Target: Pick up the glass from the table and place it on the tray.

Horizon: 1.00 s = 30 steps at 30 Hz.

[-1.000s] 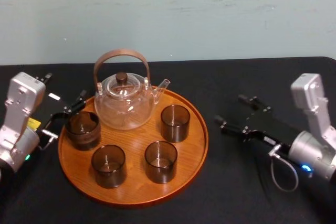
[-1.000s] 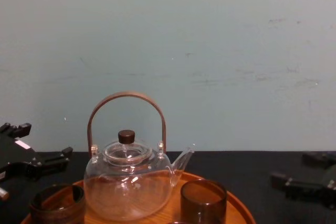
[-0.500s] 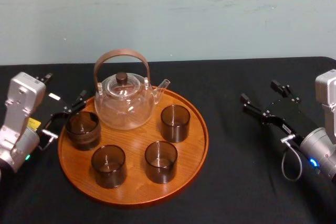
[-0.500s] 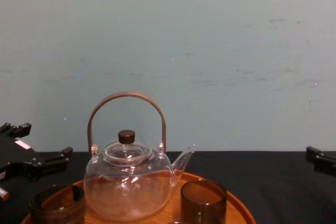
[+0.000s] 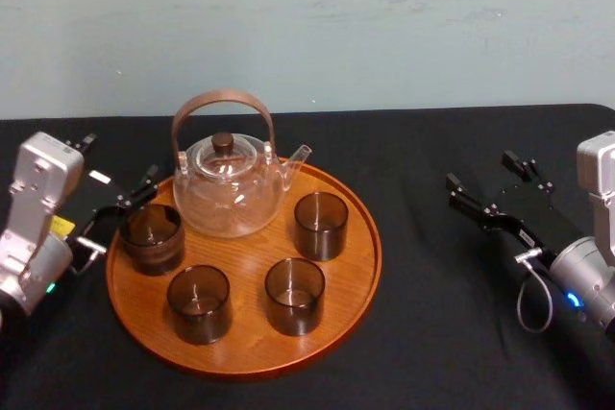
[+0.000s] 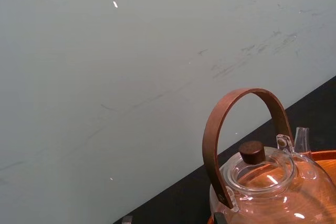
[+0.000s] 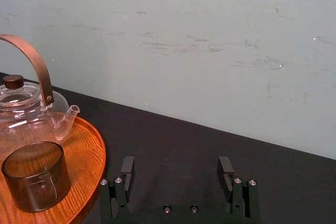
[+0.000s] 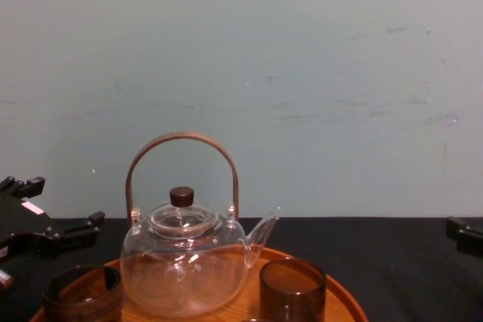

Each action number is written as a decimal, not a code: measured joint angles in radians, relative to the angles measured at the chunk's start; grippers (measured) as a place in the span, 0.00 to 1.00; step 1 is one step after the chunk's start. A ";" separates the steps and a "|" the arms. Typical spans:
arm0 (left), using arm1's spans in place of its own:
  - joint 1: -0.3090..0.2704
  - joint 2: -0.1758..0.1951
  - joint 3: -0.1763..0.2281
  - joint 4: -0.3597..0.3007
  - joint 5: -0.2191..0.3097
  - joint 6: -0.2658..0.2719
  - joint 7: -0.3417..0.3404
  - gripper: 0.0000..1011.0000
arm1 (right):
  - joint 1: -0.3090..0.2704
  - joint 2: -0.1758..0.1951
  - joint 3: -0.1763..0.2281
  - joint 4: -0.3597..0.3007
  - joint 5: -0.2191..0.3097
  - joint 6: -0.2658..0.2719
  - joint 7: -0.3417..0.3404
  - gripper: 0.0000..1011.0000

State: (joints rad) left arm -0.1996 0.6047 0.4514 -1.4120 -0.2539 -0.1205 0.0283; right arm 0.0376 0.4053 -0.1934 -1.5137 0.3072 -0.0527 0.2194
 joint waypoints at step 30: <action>0.000 0.000 0.000 0.000 0.000 0.000 0.000 0.99 | 0.000 0.003 -0.002 -0.002 0.005 0.000 0.002 0.99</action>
State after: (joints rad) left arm -0.1995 0.6047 0.4514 -1.4120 -0.2539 -0.1205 0.0283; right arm 0.0379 0.4088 -0.1954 -1.5153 0.3119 -0.0532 0.2216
